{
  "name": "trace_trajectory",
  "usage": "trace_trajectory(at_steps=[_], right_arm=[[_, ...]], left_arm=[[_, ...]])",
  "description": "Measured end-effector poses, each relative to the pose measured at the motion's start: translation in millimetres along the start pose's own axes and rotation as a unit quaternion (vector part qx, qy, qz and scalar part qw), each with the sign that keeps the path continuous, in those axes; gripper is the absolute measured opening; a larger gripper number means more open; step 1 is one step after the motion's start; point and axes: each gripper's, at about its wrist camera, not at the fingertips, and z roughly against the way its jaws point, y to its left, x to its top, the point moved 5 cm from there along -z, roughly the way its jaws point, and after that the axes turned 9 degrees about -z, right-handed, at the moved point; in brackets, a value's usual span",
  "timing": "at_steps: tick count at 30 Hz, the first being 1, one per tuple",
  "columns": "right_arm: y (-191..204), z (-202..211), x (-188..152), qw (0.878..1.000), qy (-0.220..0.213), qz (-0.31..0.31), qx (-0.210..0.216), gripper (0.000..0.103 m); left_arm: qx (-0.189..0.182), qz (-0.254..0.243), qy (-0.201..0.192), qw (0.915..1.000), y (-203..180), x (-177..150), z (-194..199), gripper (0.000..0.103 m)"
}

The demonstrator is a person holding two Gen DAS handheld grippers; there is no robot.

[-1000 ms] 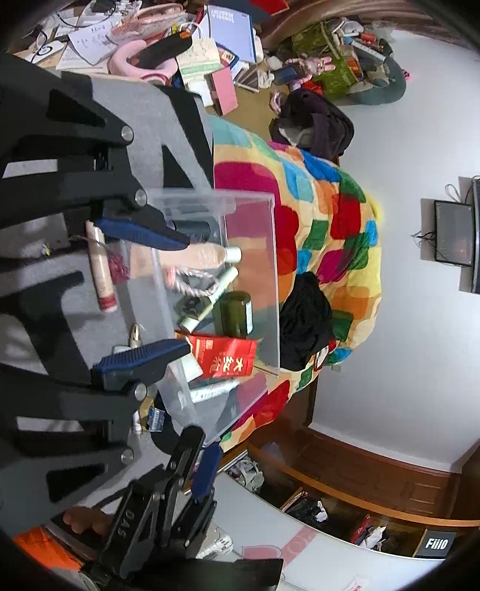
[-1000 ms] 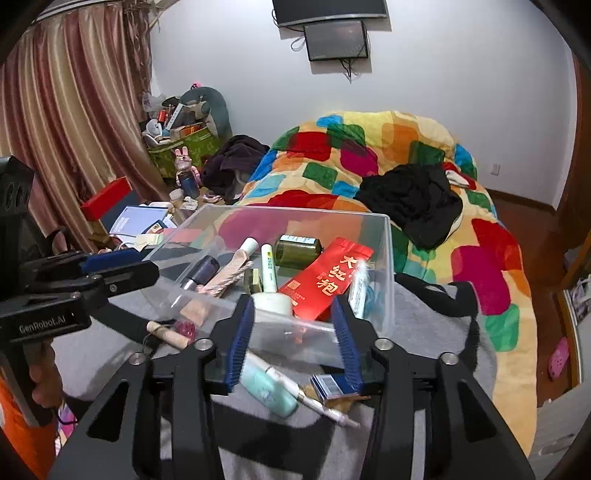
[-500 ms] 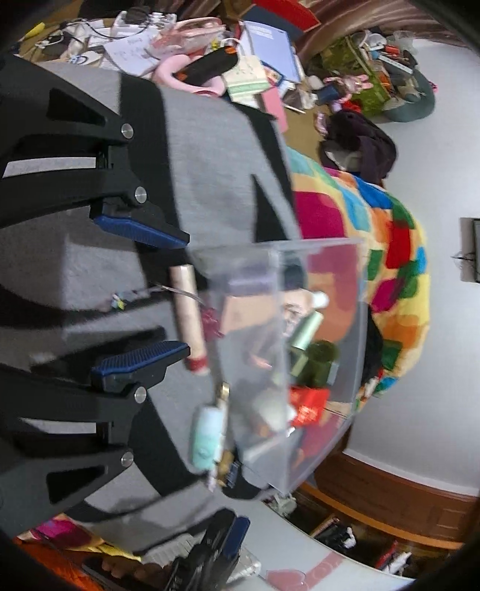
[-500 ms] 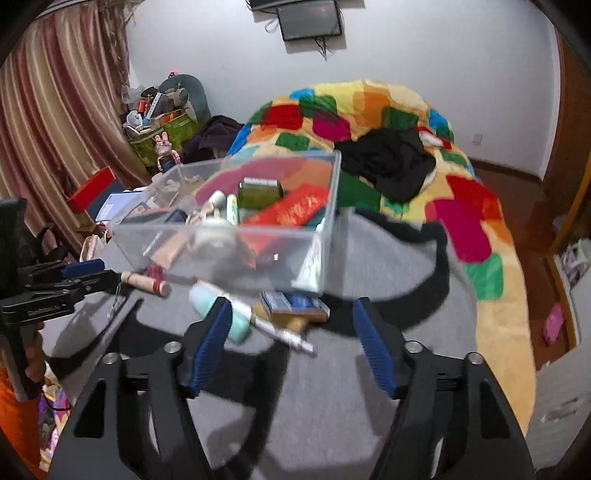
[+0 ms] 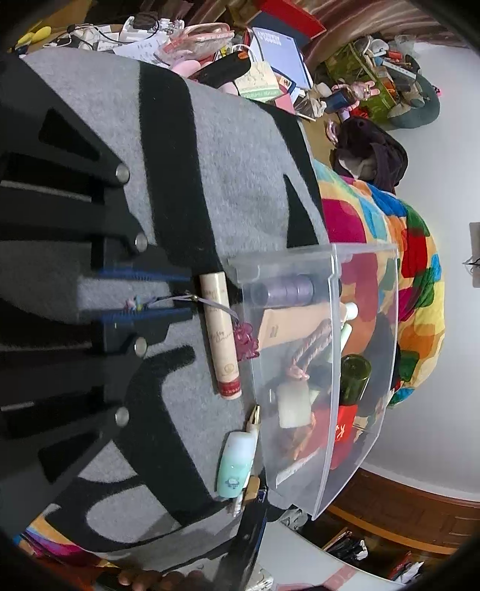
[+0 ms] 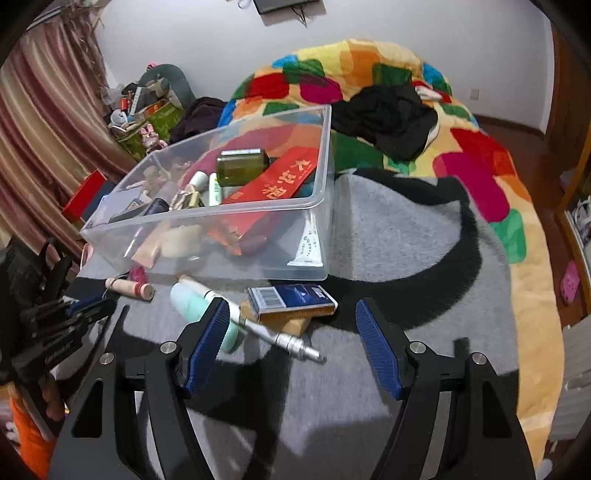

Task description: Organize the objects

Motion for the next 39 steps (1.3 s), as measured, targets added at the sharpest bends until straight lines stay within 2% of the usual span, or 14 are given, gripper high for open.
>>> trace_trajectory(at_steps=[2, 5, 11, 18, 21, 26, 28, 31, 33, 34, 35, 39], right_arm=[[0.0, -6.5, 1.1, 1.000, 0.008, 0.001, -0.004, 0.068], [-0.1, -14.1, -0.2, 1.000, 0.019, 0.001, -0.004, 0.068], [1.1, -5.8, -2.1, 1.000, 0.008, 0.001, 0.019, 0.045], [5.9, 16.6, -4.2, 0.999, -0.026, 0.009, 0.034, 0.044], [9.4, 28.5, -6.5, 0.998, -0.038, 0.016, 0.041, 0.044], [24.2, 40.3, -16.8, 0.997, -0.045, 0.045, 0.048, 0.044], [30.9, 41.6, -23.0, 0.996, -0.043, 0.061, 0.050, 0.044], [40.4, 41.0, -30.9, 0.995, -0.037, 0.079, 0.057, 0.044], [45.8, 39.1, -36.1, 0.994, -0.033, 0.087, 0.061, 0.044], [47.2, 38.2, -37.7, 0.994, -0.031, 0.088, 0.061, 0.044], [48.5, 37.2, -39.2, 0.994, -0.029, 0.089, 0.062, 0.044], [54.5, 35.4, -42.9, 0.993, -0.025, 0.093, 0.068, 0.044]], left_arm=[[0.003, -0.006, -0.005, 1.0000, 0.5, -3.0, 3.3, 0.005], [0.004, -0.014, -0.011, 0.9998, -1.6, -6.7, 8.6, 0.003], [-0.024, -0.002, -0.053, 0.9983, -4.3, 2.7, 36.5, 0.003], [-0.015, -0.017, -0.102, 0.9945, -6.4, 20.0, 75.3, 0.003], [-0.010, -0.017, -0.090, 0.9958, -0.6, 22.4, 69.7, 0.005], [-0.019, -0.007, -0.025, 0.9995, 2.9, 10.0, 30.1, 0.029], [-0.011, -0.009, -0.004, 0.9999, 3.1, 6.2, 14.3, 0.033], [-0.011, -0.008, 0.015, 0.9998, 2.4, 3.4, -5.5, 0.033], [-0.003, -0.019, 0.008, 0.9998, -0.7, 5.9, -5.5, 0.029], [-0.003, -0.023, 0.005, 0.9997, -2.8, 6.5, -4.6, 0.013], [-0.004, -0.029, 0.005, 0.9995, -5.5, 6.1, -4.2, 0.006], [0.000, -0.032, 0.001, 0.9995, -9.9, 4.7, 1.1, 0.002]])
